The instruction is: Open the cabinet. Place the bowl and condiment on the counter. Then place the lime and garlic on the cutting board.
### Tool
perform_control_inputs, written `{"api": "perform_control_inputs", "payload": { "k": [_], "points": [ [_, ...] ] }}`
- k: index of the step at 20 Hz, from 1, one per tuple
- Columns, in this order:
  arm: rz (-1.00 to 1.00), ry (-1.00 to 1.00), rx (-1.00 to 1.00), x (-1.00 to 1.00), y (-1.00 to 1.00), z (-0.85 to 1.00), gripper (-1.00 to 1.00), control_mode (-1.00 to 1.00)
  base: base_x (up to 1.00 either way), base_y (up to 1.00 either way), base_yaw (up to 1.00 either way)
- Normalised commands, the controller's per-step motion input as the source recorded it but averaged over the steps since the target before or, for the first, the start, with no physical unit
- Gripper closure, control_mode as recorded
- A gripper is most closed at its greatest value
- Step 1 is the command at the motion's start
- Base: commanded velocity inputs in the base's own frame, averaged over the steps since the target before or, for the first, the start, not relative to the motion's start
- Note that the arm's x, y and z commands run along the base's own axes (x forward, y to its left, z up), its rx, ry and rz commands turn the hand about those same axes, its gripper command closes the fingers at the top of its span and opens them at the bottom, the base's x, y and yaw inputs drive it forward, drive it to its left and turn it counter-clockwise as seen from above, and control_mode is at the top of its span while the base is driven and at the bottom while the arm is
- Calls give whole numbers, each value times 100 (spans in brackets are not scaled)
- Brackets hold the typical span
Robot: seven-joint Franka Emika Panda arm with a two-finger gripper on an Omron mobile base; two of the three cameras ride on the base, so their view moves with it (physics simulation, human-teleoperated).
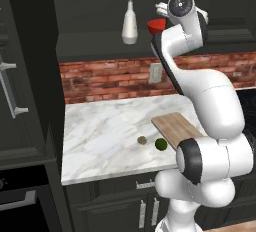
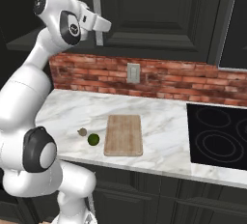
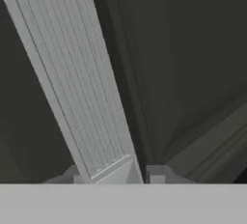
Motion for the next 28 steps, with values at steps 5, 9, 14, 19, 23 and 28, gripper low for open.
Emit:
{"api": "perform_control_inputs", "payload": {
  "k": [5,9,14,19,23,28],
  "points": [
    [0,3,14,0,-100,-14,100,-100,0,0,0],
    [0,3,8,-3,-100,-35,100,-100,0,0,0],
    [-1,5,5,-19,-100,-33,100,-100,0,0,0],
    [-3,2,3,-51,-100,-29,100,-100,0,0,0],
    [-3,0,3,-64,-100,-36,100,-100,0,0,0],
    [0,0,5,-60,-100,-51,100,-100,0,0,0]
  ]
}}
